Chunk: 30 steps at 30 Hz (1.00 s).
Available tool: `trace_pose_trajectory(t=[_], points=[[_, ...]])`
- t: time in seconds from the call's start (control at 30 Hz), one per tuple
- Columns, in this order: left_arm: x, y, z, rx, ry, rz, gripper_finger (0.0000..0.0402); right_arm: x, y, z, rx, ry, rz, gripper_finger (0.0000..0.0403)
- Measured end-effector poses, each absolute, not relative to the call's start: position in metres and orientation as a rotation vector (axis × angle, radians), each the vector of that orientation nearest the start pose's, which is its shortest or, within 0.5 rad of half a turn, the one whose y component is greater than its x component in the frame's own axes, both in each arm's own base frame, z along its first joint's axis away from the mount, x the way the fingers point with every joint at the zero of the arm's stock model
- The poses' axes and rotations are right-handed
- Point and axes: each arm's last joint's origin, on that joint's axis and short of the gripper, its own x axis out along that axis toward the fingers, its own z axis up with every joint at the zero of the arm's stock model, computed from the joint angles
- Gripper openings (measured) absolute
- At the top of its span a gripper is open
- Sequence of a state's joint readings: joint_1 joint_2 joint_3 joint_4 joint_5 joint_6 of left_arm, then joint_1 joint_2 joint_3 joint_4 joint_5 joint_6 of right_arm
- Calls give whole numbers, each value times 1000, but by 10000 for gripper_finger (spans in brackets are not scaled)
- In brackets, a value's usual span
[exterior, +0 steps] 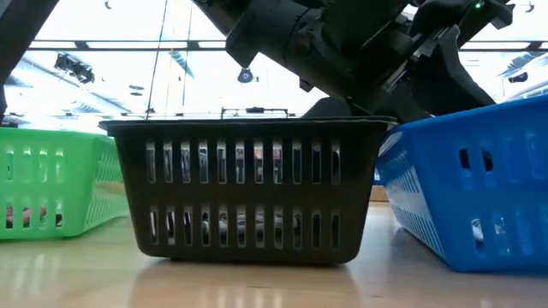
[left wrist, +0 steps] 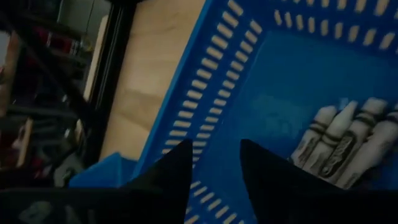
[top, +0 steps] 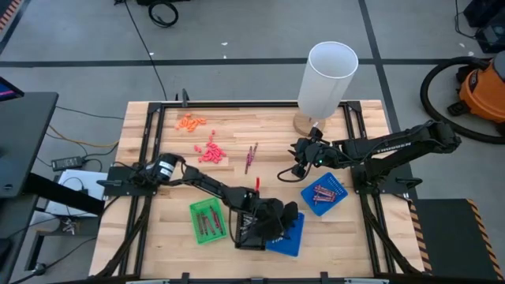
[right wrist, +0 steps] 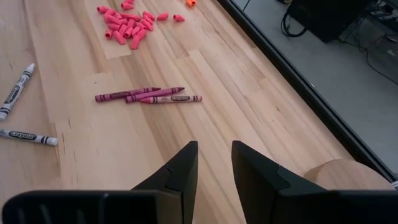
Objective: Sort crayons
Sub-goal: Put the red crayon into the green basket
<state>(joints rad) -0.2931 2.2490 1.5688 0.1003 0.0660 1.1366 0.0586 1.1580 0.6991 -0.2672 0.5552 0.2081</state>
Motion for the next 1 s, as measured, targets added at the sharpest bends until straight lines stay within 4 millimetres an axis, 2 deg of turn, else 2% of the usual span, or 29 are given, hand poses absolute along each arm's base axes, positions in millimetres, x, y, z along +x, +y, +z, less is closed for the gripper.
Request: trace_pose_trajectory(t=[0.23, 0.4, 0.6, 0.77, 0.87, 1.0], points=[[469, -156, 149, 1234, 396, -512, 146, 230, -2, 229, -26, 645, -543, 107], [461, -156, 167, 1193, 444, -506, 145, 230, -2, 229, -27, 647, -544, 107], [451, -142, 204, 1092, 482, -460, 142, 230, -2, 229, -27, 648, -544, 107], [437, -137, 224, 1010, 555, -463, 142, 229, -2, 229, -23, 650, -546, 106], [430, -124, 225, 915, 671, -444, 142, 229, -2, 228, -25, 662, -544, 106], [422, -97, 216, 758, 900, -388, 142, 228, 0, 226, -6, 689, -487, 106]])
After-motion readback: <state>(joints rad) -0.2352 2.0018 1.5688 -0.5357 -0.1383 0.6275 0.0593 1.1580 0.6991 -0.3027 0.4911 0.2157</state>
